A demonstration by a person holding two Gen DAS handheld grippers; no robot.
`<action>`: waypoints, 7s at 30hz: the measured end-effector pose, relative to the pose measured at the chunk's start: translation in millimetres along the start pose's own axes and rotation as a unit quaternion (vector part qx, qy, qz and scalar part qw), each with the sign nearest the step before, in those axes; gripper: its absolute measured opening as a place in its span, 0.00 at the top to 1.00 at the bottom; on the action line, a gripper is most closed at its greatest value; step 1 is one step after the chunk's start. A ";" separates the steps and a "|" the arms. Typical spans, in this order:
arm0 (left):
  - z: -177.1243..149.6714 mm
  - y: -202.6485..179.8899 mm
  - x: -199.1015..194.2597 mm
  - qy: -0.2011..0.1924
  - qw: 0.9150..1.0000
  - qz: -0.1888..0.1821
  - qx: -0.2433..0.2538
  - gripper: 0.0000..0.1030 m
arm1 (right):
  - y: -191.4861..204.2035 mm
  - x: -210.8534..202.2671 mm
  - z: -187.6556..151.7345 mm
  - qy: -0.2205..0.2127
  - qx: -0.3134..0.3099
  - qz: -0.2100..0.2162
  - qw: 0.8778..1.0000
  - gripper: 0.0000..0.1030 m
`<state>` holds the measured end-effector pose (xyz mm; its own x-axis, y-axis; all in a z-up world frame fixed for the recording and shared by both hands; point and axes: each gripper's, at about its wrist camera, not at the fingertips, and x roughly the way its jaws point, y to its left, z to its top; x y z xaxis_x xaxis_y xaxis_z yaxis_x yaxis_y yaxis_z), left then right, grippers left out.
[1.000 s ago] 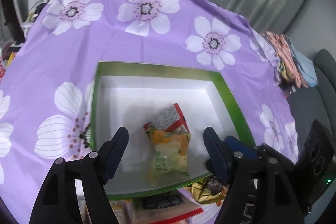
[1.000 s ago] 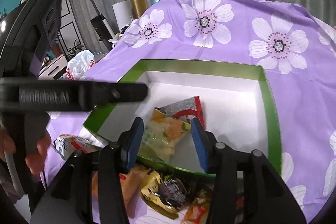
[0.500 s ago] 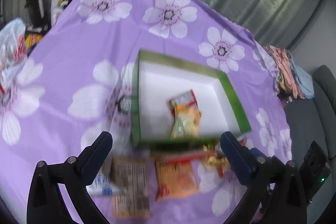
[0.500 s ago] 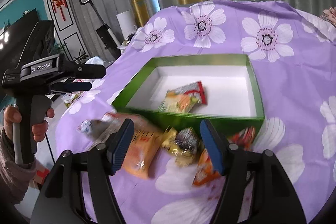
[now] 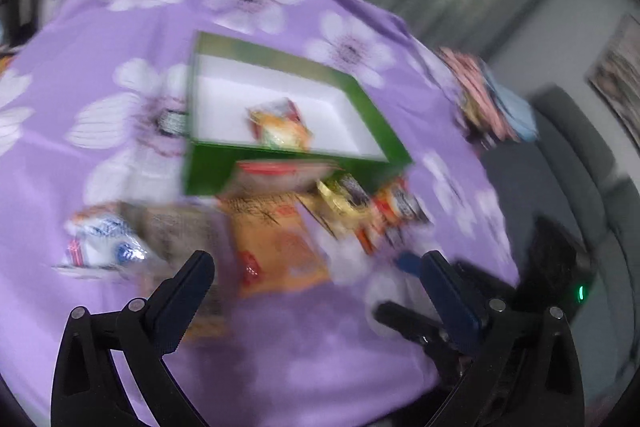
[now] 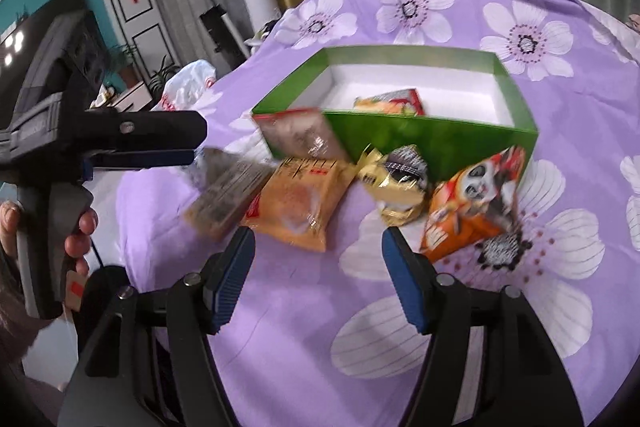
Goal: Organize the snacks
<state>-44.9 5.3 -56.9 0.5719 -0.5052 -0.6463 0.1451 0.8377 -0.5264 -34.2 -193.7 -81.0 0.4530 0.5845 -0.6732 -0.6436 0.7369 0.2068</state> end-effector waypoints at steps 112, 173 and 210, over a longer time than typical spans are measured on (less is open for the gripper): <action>113.3 -30.8 62.7 -0.015 0.993 0.073 0.088 0.38 | -30.0 41.2 92.8 -0.077 -0.028 0.018 0.996 0.73; 36.0 30.0 78.5 0.111 0.986 0.065 -0.104 0.12 | -13.3 70.2 5.9 0.041 0.055 0.056 0.996 0.50; 28.9 -11.9 36.9 0.047 0.996 0.069 -0.021 0.59 | -2.8 22.5 16.9 -0.022 0.038 0.044 0.998 0.89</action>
<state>-2.3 -17.3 -58.5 0.5049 -0.4048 -0.7624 0.0356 0.8922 -0.4502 -11.8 -176.8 -84.7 0.4248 0.6612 -0.6183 -0.6343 0.7047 0.3178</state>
